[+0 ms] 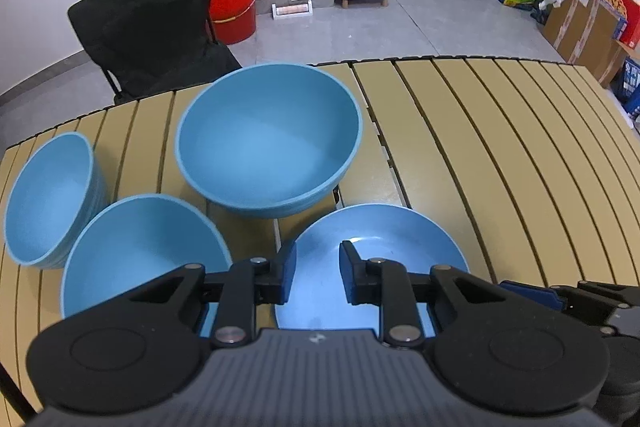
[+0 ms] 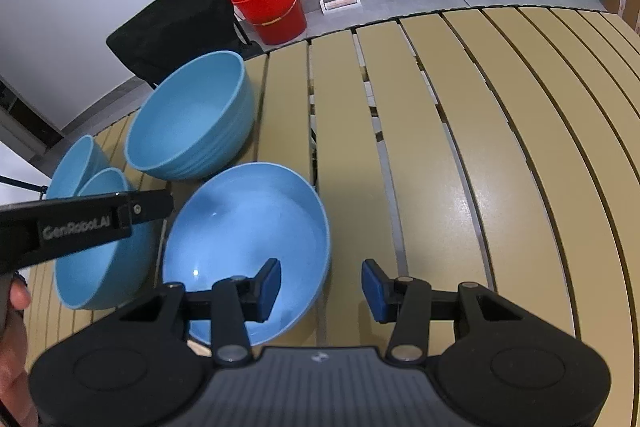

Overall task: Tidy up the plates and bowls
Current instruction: 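Close both grippers on the second light-blue plate rim, then lift the second light-blue plate and lower it onto the plate stack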

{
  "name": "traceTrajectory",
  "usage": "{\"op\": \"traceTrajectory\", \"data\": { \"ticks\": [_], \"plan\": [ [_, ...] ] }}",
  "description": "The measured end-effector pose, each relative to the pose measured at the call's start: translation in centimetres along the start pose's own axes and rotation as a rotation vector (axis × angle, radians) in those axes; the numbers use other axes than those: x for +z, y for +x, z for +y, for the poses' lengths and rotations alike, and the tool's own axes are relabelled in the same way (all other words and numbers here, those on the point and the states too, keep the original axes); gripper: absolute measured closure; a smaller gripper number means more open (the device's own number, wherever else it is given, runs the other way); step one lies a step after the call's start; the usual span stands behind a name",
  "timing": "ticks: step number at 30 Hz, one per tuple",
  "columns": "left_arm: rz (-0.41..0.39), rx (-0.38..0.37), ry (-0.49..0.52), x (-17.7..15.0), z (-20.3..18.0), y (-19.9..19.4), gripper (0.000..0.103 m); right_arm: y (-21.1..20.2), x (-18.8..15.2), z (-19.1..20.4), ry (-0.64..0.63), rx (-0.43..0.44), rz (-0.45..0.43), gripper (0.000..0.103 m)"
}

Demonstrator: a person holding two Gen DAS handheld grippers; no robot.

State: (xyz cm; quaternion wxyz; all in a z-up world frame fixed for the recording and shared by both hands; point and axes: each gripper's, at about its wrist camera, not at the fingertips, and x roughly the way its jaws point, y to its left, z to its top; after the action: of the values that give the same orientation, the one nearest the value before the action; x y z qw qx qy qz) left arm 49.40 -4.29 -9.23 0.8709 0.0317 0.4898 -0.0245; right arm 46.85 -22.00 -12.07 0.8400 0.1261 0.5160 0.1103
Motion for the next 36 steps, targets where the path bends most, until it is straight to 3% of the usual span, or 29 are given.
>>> {"op": "traceTrajectory", "data": {
  "ticks": [7, 13, 17, 28, 36],
  "plan": [
    [0.039, -0.011, 0.023, 0.6, 0.7, 2.6, 0.079, 1.5, 0.5, -0.2, -0.029, -0.002, 0.016, 0.061],
    [0.07, -0.015, 0.043, 0.5, 1.0, 3.9, 0.084, 2.0, 0.6, -0.4, -0.042, 0.01, 0.024, 0.071],
    [0.066, -0.025, 0.05, 0.4, 1.1, 3.8, 0.085, 2.1, 0.5, -0.8, -0.03, 0.032, 0.026, 0.078],
    [0.069, -0.012, 0.042, 0.6, 1.7, 4.2, 0.086, 2.4, 0.0, -1.4, -0.007, 0.063, 0.038, 0.084],
    [0.079, -0.001, 0.045, 0.5, 1.6, 4.6, 0.095, 2.5, -0.2, -1.5, 0.01, 0.086, 0.04, 0.092]
  ]
}}
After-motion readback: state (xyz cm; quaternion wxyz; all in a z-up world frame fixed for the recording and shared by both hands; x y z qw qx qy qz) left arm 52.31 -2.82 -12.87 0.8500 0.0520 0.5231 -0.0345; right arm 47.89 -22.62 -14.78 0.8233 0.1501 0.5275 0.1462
